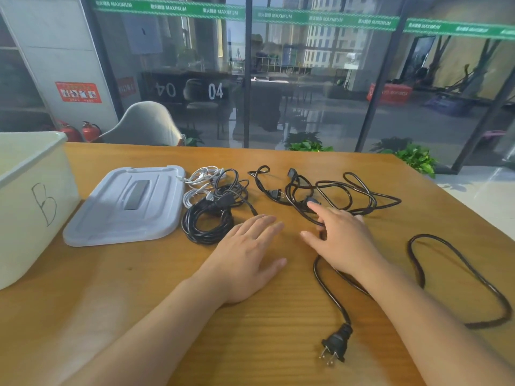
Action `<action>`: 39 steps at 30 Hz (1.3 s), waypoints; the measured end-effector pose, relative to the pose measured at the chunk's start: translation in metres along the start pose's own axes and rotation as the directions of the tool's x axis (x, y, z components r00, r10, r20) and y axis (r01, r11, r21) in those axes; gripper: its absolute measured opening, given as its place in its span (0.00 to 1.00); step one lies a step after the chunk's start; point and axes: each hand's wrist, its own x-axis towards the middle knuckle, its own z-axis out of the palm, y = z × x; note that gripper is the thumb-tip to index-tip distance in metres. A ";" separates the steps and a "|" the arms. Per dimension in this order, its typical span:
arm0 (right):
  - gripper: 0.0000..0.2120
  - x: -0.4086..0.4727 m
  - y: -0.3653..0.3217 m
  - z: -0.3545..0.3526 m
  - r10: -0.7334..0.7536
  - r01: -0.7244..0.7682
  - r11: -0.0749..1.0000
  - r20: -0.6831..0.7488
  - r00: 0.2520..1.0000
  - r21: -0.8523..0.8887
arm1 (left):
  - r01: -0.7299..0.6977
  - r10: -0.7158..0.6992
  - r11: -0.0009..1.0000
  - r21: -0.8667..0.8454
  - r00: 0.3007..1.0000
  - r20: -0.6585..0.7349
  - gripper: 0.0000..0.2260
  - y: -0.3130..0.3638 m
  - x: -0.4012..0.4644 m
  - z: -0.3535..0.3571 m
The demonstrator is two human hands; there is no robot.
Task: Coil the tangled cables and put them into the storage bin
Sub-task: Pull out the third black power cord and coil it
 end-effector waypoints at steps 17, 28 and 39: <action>0.19 -0.023 -0.012 -0.012 -0.350 0.286 0.840 0.056 0.935 0.462 | 0.094 -0.117 0.911 -0.402 0.993 -0.034 0.39 -0.009 -0.014 -0.005; 0.19 -0.019 -0.001 -0.020 -0.186 0.222 0.841 -0.122 0.975 0.494 | 0.089 -0.090 0.951 -0.295 0.996 0.010 0.18 -0.003 -0.014 -0.023; 0.26 -0.014 0.007 -0.026 -0.093 0.112 0.903 -0.065 0.994 0.415 | 0.173 -0.247 0.913 -0.368 0.955 -0.165 0.29 -0.010 -0.014 -0.022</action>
